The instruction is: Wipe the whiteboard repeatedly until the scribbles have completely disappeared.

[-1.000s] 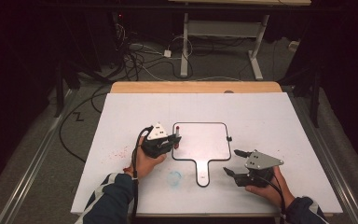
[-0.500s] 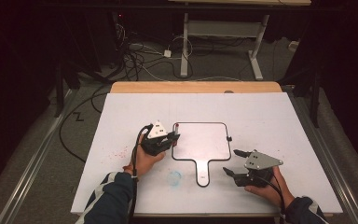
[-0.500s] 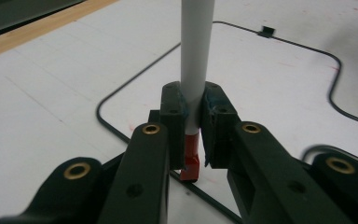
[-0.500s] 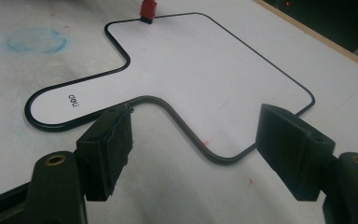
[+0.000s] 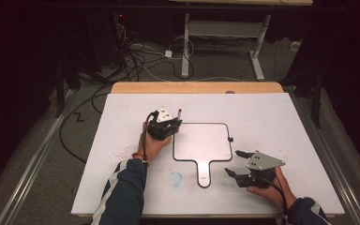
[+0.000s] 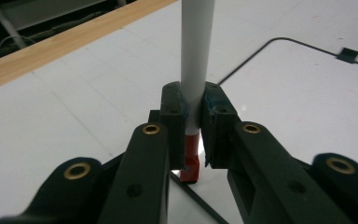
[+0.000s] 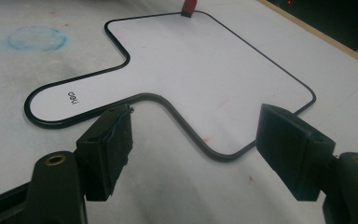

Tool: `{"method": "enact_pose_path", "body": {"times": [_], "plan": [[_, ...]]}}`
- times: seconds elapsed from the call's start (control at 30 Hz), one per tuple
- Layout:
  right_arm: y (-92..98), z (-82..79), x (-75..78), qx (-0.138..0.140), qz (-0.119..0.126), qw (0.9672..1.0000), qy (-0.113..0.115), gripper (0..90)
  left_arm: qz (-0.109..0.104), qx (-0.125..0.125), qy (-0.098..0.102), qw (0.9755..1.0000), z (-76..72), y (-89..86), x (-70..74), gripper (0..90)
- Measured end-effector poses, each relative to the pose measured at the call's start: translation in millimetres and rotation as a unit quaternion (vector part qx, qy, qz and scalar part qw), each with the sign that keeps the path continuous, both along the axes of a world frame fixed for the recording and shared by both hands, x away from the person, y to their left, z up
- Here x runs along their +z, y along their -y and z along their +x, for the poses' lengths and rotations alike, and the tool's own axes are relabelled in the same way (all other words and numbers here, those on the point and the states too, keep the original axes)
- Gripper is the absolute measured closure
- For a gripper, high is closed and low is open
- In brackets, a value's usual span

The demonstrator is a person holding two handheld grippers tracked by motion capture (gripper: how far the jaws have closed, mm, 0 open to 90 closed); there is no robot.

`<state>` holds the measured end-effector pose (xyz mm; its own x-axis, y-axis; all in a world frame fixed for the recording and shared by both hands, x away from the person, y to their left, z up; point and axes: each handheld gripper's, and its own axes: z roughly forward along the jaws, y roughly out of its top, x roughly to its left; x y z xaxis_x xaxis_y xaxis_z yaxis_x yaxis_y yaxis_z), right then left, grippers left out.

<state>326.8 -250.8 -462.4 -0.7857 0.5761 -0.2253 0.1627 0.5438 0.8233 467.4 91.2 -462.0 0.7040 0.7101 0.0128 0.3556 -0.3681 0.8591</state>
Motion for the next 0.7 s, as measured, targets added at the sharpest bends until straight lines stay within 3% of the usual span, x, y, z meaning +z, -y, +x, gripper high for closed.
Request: {"method": "enact_pose_path", "body": {"times": [0.53,0.7], "plan": [[-0.9,-0.5,-0.3,0.005,-0.002,1.0000,-0.001,27.9,-0.004,-0.019,0.004,0.9998,0.1,38.1,-1.8,79.1],[0.2,-0.4,0.8,0.001,0.000,1.0000,-0.001,27.9,0.005,-0.045,0.004,0.9990,-5.0,60.6,-1.8,79.1]]}}
